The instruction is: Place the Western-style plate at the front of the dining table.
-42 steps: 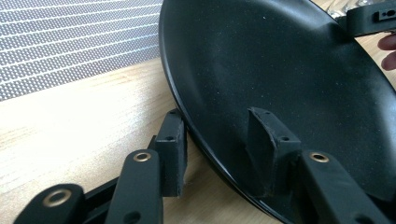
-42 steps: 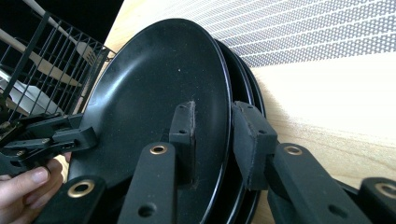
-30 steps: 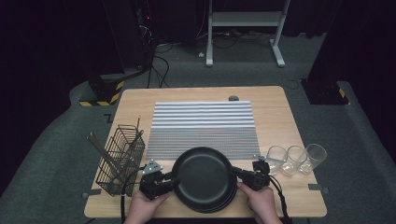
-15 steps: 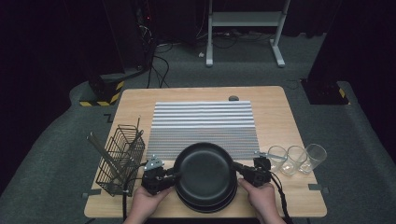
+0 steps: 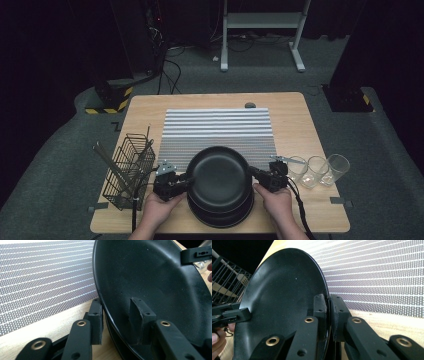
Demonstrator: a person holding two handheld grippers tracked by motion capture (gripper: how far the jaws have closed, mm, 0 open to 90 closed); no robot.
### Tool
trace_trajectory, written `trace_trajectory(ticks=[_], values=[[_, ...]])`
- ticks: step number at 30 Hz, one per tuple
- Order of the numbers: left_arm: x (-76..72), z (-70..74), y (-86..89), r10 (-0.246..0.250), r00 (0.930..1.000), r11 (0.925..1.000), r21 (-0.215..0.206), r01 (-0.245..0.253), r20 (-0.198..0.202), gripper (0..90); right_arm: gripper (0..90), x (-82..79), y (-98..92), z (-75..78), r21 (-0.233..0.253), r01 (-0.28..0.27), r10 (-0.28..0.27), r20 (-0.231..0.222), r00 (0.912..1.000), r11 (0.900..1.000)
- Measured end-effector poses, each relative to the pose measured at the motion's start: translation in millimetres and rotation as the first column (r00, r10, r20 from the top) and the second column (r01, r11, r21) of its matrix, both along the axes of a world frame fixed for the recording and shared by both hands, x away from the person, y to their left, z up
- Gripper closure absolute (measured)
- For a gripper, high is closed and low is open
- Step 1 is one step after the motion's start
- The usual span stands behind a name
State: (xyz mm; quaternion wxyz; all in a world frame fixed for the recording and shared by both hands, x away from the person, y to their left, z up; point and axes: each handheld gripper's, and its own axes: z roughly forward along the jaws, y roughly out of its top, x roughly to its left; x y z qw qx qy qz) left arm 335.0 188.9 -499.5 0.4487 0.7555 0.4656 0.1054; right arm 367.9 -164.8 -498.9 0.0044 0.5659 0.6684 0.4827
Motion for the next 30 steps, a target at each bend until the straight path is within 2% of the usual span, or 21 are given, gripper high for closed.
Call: trace_trajectory(ticks=[3, 11, 19, 22, 25, 27, 29, 30], values=[[1.8, -2.0, -0.7, 0.010, 0.9999, 0.9999, -0.010, -0.010, 0.000, 64.1, 84.0, 3.7, 0.5, 2.2, -0.013, -0.005, 0.005, 0.012, 0.9999, 1.000], [4.7, -6.9, -1.2, 0.020, 0.9998, 0.9997, -0.016, -0.020, -0.006, 62.8, 84.0, 8.8, 0.7, 1.8, -0.015, -0.003, 0.003, 0.008, 1.0000, 1.000], [3.6, -9.1, -1.4, 0.023, 0.9996, 0.9995, -0.024, -0.023, 0.018, 62.2, 83.7, 11.1, 1.3, 0.0, -0.025, -0.006, 0.006, 0.009, 0.9999, 1.000], [2.9, -10.8, -2.6, 0.031, 0.9989, 0.9992, -0.027, -0.030, 0.034, 61.3, 83.3, 11.2, 1.2, -0.2, -0.028, -0.011, 0.011, 0.014, 0.9998, 1.000], [2.1, -11.5, -3.5, 0.049, 0.9983, 0.9982, -0.037, -0.048, 0.032, 61.5, 82.9, 11.0, 0.4, -1.3, -0.025, -0.018, 0.018, 0.023, 0.9996, 1.000], [1.4, -11.6, -4.0, 0.054, 0.9979, 0.9980, -0.036, -0.053, 0.035, 61.5, 82.2, 10.1, 1.2, -1.2, -0.033, -0.015, 0.016, 0.032, 0.9994, 0.999], [1.4, -12.2, -3.5, 0.052, 0.9980, 0.9979, -0.040, -0.051, 0.036, 61.7, 76.1, 9.1, 0.2, -0.7, -0.022, -0.022, 0.022, 0.044, 0.9988, 1.000], [1.3, -12.4, -3.4, 0.053, 0.9980, 0.9977, -0.045, -0.051, 0.036, 61.7, 76.1, 9.1, 0.2, -0.7, -0.022, -0.022, 0.022, 0.044, 0.9988, 1.000]])
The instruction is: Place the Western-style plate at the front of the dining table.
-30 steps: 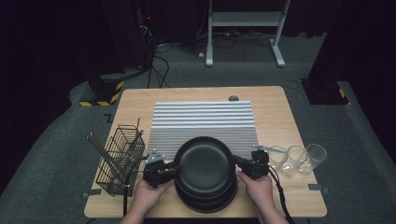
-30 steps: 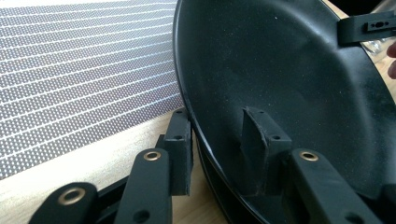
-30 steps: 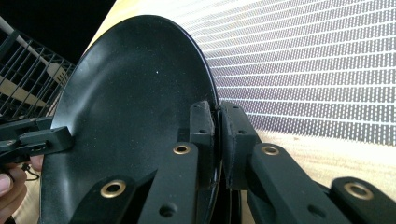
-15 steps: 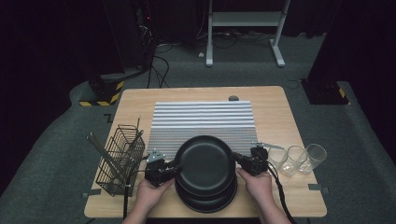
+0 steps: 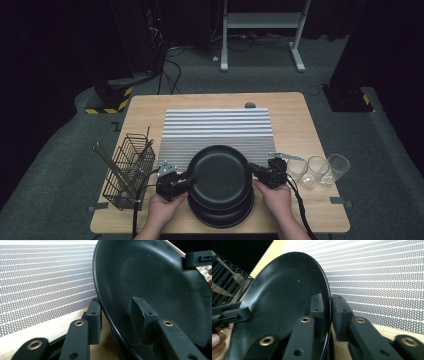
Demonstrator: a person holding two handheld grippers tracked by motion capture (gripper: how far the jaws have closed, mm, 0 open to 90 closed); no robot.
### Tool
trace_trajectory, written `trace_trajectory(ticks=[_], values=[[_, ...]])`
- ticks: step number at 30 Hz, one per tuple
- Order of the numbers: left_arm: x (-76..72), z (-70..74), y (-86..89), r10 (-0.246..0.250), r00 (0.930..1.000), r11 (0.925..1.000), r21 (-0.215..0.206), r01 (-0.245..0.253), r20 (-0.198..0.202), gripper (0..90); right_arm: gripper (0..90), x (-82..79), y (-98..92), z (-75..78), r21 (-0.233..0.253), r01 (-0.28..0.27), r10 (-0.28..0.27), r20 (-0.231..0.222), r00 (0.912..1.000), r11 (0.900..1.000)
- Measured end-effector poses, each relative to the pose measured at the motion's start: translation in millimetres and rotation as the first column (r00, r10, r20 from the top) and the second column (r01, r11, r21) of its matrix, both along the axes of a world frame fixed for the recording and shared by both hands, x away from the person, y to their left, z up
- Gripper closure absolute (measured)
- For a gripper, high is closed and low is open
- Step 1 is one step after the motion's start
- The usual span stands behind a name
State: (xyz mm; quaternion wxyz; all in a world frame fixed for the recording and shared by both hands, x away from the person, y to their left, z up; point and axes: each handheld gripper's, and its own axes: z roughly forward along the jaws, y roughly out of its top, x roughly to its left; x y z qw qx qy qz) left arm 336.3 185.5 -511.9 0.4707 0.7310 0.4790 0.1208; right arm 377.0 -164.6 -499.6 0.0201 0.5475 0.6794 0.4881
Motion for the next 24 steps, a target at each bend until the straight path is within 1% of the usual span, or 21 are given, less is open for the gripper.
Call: trace_trajectory(ticks=[2, 5, 7, 9, 13, 14, 16, 19, 21, 24], values=[[0.0, -0.3, 0.2, -0.001, 1.0000, 1.0000, -0.002, 0.001, 0.001, 61.7, 71.5, -1.4, -1.8, 1.3, 0.010, -0.002, 0.002, 0.009, 1.0000, 1.000], [-0.2, -0.7, 0.3, 0.001, 1.0000, 1.0000, -0.005, -0.001, 0.003, 61.7, 66.5, -5.3, -3.7, 2.4, 0.003, 0.007, -0.007, 0.004, 1.0000, 1.000], [-0.3, -0.9, 0.5, 0.001, 1.0000, 1.0000, -0.007, -0.001, 0.003, 61.8, 64.3, -8.2, -4.5, 1.6, -0.003, 0.010, -0.010, -0.001, 0.9999, 1.000], [-0.4, -0.9, 0.5, 0.001, 1.0000, 1.0000, -0.007, -0.001, 0.004, 61.8, 62.5, -13.3, -5.0, -0.2, -0.006, 0.013, -0.013, -0.018, 0.9997, 1.000], [-0.4, -1.0, 0.6, 0.002, 1.0000, 1.0000, -0.009, -0.002, 0.003, 61.9, 58.7, -22.3, -4.2, -5.1, 0.005, 0.003, -0.003, -0.016, 0.9999, 1.000], [-0.4, -1.1, 0.6, 0.002, 1.0000, 1.0000, -0.009, -0.002, 0.003, 61.9, 58.7, -23.5, -3.9, -6.4, 0.006, 0.000, 0.000, -0.015, 0.9999, 1.000], [-0.5, -1.1, 0.6, 0.003, 1.0000, 0.9999, -0.010, -0.003, 0.003, 61.9, 60.4, -25.7, -3.0, -8.6, 0.026, -0.006, 0.007, -0.014, 0.9999, 1.000], [-0.8, -1.1, 0.3, 0.005, 1.0000, 0.9999, -0.009, -0.005, 0.005, 62.0, 63.1, -27.4, -0.5, -10.7, 0.022, -0.009, 0.009, -0.003, 1.0000, 1.000], [-1.3, -1.2, -0.1, 0.008, 0.9999, 0.9999, -0.008, -0.008, 0.007, 61.9, 63.7, -27.6, 1.0, -12.8, 0.024, -0.010, 0.011, -0.015, 0.9998, 1.000], [-1.8, -1.0, -0.6, 0.012, 0.9999, 0.9999, -0.007, -0.012, 0.006, 61.9, 71.1, -27.9, 2.2, -15.1, -0.005, -0.007, 0.007, -0.012, 0.9999, 1.000]])
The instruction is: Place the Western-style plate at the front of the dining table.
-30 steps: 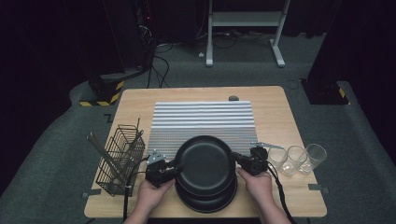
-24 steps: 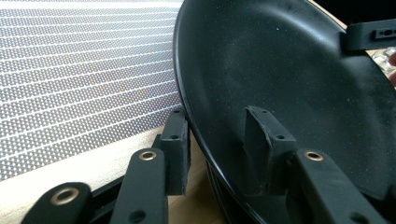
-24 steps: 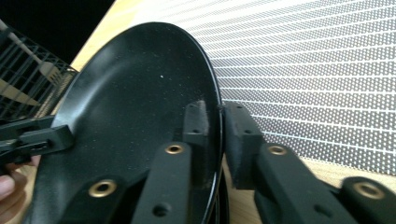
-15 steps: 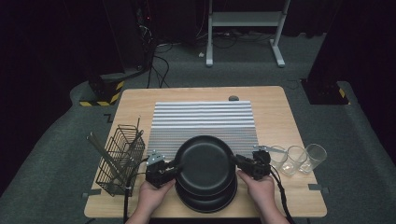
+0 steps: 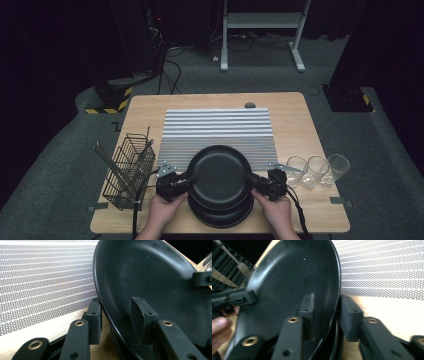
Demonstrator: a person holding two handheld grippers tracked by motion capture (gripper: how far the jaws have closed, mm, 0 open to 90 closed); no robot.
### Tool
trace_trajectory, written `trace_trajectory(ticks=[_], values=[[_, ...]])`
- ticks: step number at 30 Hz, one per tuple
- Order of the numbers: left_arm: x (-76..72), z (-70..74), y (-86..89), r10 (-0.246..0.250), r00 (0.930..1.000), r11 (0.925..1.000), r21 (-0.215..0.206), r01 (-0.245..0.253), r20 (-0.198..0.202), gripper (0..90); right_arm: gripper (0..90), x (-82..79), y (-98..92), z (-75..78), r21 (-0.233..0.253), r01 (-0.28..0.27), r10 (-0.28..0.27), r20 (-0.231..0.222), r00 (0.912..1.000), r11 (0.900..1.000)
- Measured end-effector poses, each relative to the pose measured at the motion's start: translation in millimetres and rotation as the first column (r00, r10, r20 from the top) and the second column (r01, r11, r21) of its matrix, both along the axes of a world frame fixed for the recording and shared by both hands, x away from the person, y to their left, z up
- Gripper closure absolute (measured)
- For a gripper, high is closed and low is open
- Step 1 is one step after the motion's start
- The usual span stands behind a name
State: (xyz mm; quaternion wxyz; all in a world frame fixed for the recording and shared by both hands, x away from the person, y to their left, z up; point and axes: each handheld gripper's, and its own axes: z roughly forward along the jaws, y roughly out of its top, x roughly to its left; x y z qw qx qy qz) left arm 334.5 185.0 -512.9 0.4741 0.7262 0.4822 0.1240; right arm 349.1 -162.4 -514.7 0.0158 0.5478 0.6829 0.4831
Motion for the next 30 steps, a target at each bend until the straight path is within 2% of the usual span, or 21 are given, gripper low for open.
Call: trace_trajectory(ticks=[8, 12, 15, 19, 30], values=[[-3.4, 3.1, 2.0, 0.021, 0.9997, 0.9996, 0.019, -0.021, -0.009, 61.7, 73.3, -0.3, 0.0, -1.1, -0.015, -0.004, 0.004, 0.026, 0.9997, 1.000], [-5.4, 1.9, 8.2, 0.008, 0.9992, 0.9998, -0.017, -0.009, -0.040, 60.1, 74.7, -0.8, 0.1, -0.5, -0.022, 0.003, -0.002, 0.038, 0.9993, 1.000], [-7.4, 0.8, 7.9, -0.008, 0.9986, 0.9996, -0.026, 0.007, -0.052, 60.2, 75.2, -1.1, 0.0, -0.3, -0.024, 0.006, -0.005, 0.043, 0.9991, 1.000], [-8.7, -0.8, 4.1, -0.024, 0.9980, 0.9992, -0.033, 0.022, -0.058, 62.2, 75.2, -1.5, 0.2, -0.4, -0.023, 0.009, -0.008, 0.043, 0.9990, 1.000], [-5.1, -2.3, 0.6, -0.016, 0.9982, 0.9989, -0.044, 0.013, -0.058, 61.7, 75.1, 1.1, -0.2, -1.3, -0.017, -0.002, 0.003, 0.047, 0.9989, 1.000]])
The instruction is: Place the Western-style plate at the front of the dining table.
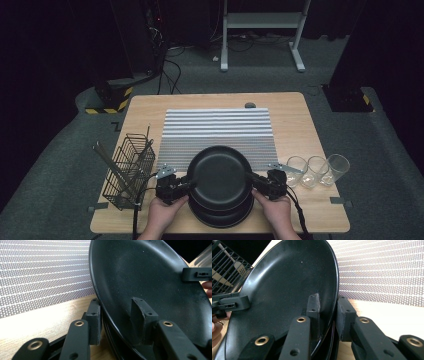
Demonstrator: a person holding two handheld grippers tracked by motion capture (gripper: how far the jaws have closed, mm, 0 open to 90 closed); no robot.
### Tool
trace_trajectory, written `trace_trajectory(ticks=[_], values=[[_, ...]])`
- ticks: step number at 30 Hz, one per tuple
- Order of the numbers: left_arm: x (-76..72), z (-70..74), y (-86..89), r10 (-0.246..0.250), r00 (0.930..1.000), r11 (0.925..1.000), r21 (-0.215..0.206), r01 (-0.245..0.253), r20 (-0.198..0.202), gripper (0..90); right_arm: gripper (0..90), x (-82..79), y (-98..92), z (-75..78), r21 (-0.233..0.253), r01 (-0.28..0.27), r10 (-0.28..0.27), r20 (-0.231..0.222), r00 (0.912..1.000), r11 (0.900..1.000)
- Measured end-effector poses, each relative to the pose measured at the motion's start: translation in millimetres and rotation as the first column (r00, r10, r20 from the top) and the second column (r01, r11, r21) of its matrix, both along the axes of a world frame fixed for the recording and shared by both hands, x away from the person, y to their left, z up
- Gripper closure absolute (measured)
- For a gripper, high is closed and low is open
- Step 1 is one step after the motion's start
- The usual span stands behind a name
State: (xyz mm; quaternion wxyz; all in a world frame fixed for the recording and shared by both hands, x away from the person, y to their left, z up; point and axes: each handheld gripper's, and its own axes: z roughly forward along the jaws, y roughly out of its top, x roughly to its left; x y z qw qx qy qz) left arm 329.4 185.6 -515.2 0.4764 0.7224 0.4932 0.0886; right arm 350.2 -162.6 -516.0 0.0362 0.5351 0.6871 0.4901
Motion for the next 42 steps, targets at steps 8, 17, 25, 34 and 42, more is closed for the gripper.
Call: trace_trajectory(ticks=[8, 17, 25, 34, 42], values=[[-0.6, 2.1, -1.4, 0.003, 1.0000, 0.9999, 0.016, -0.003, 0.003, 61.7, 74.5, 4.4, 1.1, -1.7, 0.024, -0.001, 0.001, -0.019, 0.9998, 1.000], [-0.8, 3.6, -2.6, 0.007, 1.0000, 0.9997, 0.025, -0.007, 0.005, 61.8, 74.7, 4.0, 0.9, -1.7, 0.032, 0.006, -0.005, -0.030, 0.9995, 0.999], [-1.3, 4.3, -3.4, 0.012, 0.9999, 0.9995, 0.029, -0.012, 0.010, 61.8, 74.7, 3.2, 1.2, -1.5, 0.029, 0.010, -0.010, -0.025, 0.9997, 1.000], [-4.4, 8.3, -6.4, 0.021, 0.9991, 0.9979, 0.061, -0.023, 0.037, 61.7, 74.5, 1.9, 1.7, -1.1, 0.023, 0.016, -0.016, -0.017, 0.9997, 1.000], [-7.3, 11.5, -8.7, 0.022, 0.9974, 0.9982, 0.053, -0.026, 0.068, 64.3, 76.2, -0.8, -1.2, 3.7, 0.038, 0.029, -0.030, 0.016, 0.9994, 0.999]])
